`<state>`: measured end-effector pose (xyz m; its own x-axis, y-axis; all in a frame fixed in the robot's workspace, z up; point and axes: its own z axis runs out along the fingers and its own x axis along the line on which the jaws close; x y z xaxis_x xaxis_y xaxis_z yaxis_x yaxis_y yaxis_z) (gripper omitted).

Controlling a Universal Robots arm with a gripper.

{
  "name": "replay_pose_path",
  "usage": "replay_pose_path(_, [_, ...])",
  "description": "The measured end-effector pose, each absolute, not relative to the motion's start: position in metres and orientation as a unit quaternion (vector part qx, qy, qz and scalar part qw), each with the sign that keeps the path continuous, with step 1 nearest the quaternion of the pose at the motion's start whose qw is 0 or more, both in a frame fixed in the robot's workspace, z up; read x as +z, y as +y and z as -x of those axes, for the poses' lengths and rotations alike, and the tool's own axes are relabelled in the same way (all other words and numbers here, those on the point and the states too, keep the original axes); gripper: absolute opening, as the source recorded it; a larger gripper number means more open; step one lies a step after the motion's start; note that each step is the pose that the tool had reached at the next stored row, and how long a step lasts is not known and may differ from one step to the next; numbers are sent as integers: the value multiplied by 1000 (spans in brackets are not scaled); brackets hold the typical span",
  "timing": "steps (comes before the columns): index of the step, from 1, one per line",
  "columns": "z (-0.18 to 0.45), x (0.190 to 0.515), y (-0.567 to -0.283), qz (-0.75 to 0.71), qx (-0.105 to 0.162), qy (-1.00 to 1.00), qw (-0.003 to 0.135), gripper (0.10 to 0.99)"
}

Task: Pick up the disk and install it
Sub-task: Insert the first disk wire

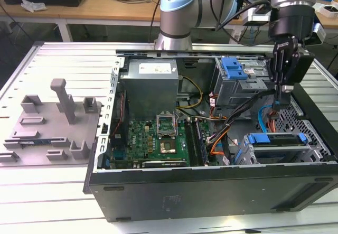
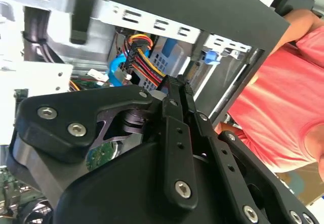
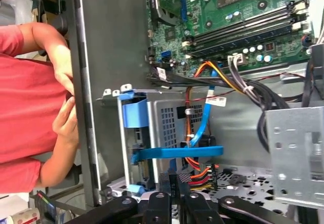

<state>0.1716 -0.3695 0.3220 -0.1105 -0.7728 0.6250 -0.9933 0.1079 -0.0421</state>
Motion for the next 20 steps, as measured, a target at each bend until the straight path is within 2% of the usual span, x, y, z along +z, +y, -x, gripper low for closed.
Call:
replay_pose_path(10, [-171,326,-393,-633,210,-715,210,165])
replay_pose_path(20, [-169,335,-414,-638,192,-720,194,165])
